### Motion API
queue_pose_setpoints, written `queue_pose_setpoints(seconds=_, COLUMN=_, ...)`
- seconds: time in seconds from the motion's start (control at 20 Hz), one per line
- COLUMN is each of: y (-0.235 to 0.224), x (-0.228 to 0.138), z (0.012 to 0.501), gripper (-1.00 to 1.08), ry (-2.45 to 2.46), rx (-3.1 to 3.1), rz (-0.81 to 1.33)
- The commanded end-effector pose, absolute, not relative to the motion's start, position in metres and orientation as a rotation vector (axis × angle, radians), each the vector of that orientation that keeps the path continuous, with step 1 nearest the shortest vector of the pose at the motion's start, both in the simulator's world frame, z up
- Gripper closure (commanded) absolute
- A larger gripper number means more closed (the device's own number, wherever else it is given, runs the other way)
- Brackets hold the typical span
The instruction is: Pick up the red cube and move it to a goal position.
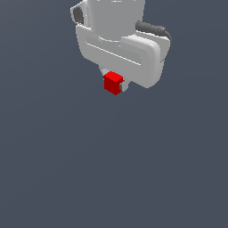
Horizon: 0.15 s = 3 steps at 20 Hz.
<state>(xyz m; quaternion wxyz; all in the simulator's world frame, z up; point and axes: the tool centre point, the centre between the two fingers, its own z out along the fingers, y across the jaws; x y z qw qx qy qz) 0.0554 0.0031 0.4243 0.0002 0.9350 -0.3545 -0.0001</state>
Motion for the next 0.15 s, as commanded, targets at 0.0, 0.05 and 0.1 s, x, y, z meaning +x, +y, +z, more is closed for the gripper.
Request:
queue_pose_setpoints(seconds=0.0, y=0.0031, x=0.056, z=0.4254, gripper=1.08, ry=-1.114, rx=2.937, rz=0.0)
queue_pose_setpoints(seconds=0.05, y=0.0031, x=0.056, z=0.4251, gripper=1.08, ry=-1.114, rx=2.937, rz=0.0)
queue_pose_setpoints(seconds=0.1, y=0.0031, x=0.056, z=0.4249, gripper=1.08, ry=-1.114, rx=2.937, rz=0.0)
